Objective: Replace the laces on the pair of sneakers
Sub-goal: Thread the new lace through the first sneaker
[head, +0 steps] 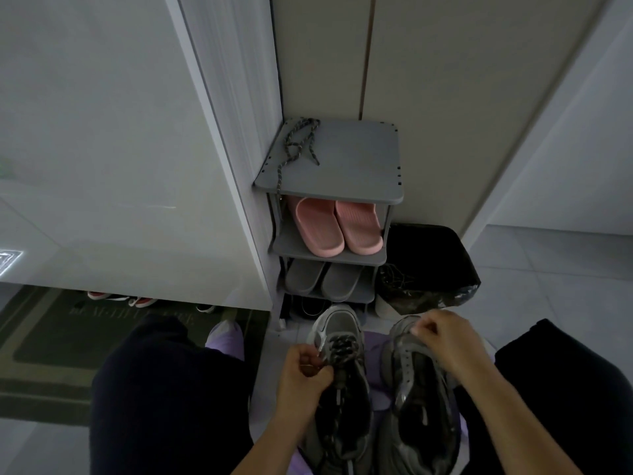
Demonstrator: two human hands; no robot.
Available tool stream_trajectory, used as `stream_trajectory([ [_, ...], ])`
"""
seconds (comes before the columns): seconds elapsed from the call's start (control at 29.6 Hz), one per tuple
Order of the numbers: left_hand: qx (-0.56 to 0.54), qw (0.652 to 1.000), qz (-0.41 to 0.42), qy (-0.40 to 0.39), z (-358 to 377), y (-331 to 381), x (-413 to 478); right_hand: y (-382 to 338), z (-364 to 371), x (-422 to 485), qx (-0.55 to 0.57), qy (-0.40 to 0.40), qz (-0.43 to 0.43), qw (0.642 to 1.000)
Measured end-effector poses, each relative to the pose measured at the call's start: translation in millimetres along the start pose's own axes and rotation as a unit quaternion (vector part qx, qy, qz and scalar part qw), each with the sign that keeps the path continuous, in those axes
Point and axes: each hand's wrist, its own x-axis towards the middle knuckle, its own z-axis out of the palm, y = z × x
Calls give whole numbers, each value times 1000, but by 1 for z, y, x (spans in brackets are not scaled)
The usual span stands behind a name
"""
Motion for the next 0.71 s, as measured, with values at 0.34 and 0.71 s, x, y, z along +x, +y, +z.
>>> stream_trajectory([
  [0.34,519,807,275,-56,1,13,-34,0,3,-10,75,-134,-8,988],
  [0.71,184,979,59,-70,-35,37,5,-10,0,-14,17,-96,-33,995],
])
